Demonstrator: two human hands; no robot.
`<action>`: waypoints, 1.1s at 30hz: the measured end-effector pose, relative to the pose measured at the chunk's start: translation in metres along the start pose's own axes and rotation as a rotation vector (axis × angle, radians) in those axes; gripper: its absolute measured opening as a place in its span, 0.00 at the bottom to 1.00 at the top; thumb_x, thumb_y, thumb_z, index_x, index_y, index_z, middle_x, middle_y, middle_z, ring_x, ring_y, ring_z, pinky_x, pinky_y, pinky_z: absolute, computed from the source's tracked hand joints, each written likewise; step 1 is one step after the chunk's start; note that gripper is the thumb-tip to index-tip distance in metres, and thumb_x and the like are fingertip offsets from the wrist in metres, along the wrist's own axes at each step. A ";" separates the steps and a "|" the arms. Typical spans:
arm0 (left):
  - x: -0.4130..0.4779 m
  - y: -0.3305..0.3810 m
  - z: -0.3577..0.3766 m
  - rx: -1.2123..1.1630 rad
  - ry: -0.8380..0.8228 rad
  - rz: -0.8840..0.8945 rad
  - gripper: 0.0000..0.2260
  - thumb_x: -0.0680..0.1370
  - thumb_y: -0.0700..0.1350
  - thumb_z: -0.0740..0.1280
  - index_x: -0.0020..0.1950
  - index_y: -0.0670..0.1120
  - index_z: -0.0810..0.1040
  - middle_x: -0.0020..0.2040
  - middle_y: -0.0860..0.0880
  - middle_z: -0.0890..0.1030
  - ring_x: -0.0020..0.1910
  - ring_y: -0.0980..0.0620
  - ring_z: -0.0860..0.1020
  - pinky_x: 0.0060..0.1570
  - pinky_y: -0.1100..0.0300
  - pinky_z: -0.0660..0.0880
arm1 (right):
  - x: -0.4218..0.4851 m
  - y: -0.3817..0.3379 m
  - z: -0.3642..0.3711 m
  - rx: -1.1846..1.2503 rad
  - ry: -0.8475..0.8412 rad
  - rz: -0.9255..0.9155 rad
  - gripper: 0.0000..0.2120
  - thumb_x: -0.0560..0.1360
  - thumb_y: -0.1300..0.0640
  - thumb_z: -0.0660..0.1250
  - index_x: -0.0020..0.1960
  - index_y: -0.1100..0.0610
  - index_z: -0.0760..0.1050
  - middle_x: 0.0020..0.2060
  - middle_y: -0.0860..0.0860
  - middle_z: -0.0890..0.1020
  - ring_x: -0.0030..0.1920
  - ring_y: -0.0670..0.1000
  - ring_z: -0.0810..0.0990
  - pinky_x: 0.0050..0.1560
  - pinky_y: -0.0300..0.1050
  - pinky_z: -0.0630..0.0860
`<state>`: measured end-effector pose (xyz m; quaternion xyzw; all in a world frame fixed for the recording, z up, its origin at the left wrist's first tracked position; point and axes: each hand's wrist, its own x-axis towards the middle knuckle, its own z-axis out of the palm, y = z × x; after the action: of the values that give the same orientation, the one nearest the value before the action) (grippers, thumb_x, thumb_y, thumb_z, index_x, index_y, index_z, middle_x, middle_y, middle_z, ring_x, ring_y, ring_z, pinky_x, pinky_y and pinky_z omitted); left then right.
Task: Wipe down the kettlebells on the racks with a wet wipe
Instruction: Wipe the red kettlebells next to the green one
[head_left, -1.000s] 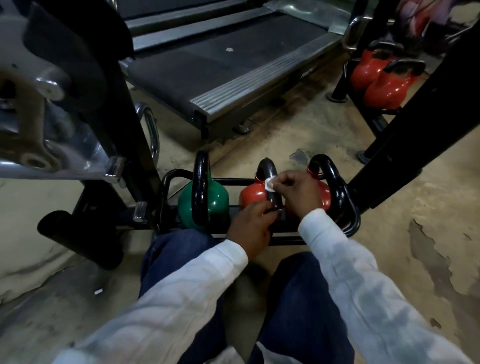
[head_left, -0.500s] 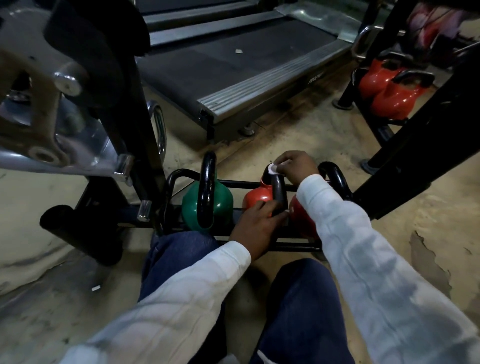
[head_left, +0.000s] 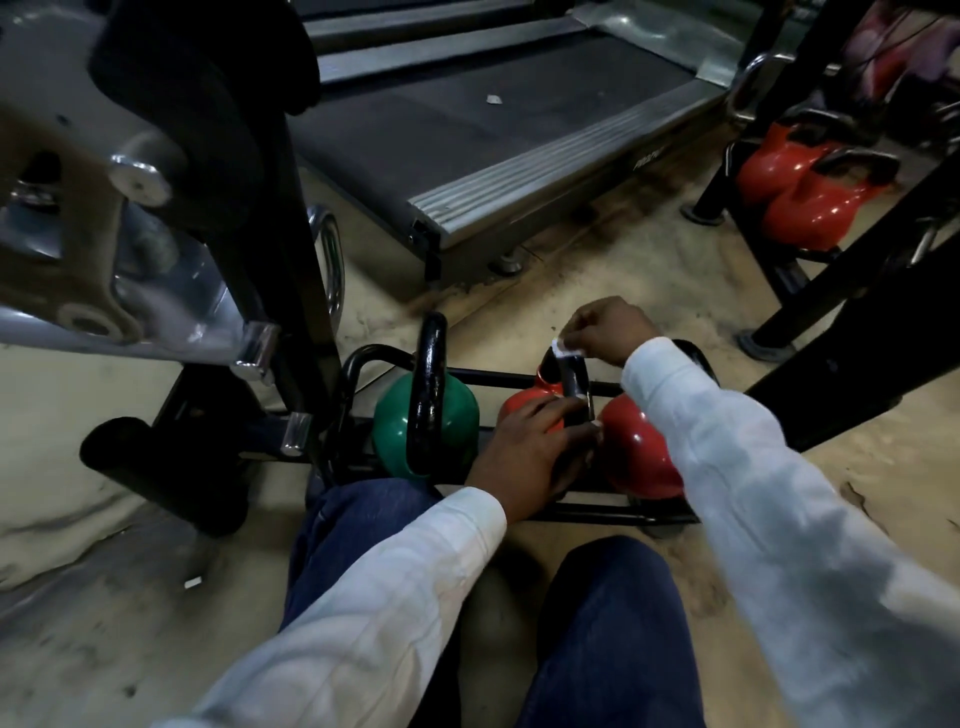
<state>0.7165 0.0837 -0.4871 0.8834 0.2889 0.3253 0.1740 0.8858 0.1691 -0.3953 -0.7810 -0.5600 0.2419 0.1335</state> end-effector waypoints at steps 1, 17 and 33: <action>0.000 0.000 0.001 -0.013 0.006 -0.011 0.14 0.77 0.51 0.66 0.62 0.53 0.79 0.67 0.48 0.75 0.65 0.43 0.71 0.58 0.45 0.74 | -0.003 -0.005 0.001 -0.175 -0.006 -0.056 0.02 0.67 0.54 0.76 0.38 0.51 0.83 0.41 0.47 0.85 0.46 0.50 0.81 0.49 0.41 0.77; 0.000 -0.002 0.006 -0.028 0.031 -0.009 0.13 0.78 0.50 0.65 0.61 0.51 0.81 0.64 0.47 0.77 0.63 0.44 0.73 0.59 0.49 0.73 | 0.048 -0.059 0.031 -0.719 -0.338 0.066 0.12 0.70 0.51 0.74 0.50 0.56 0.83 0.47 0.53 0.84 0.48 0.53 0.84 0.55 0.46 0.79; 0.000 0.003 0.002 -0.065 0.046 -0.046 0.14 0.77 0.51 0.67 0.62 0.53 0.80 0.66 0.50 0.76 0.64 0.46 0.72 0.60 0.48 0.73 | 0.044 -0.016 -0.015 -0.070 -0.271 0.179 0.05 0.71 0.61 0.74 0.43 0.62 0.81 0.35 0.57 0.83 0.34 0.53 0.82 0.44 0.46 0.82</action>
<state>0.7190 0.0813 -0.4873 0.8627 0.3023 0.3507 0.2035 0.8921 0.2167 -0.3852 -0.7922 -0.5090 0.3366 0.0073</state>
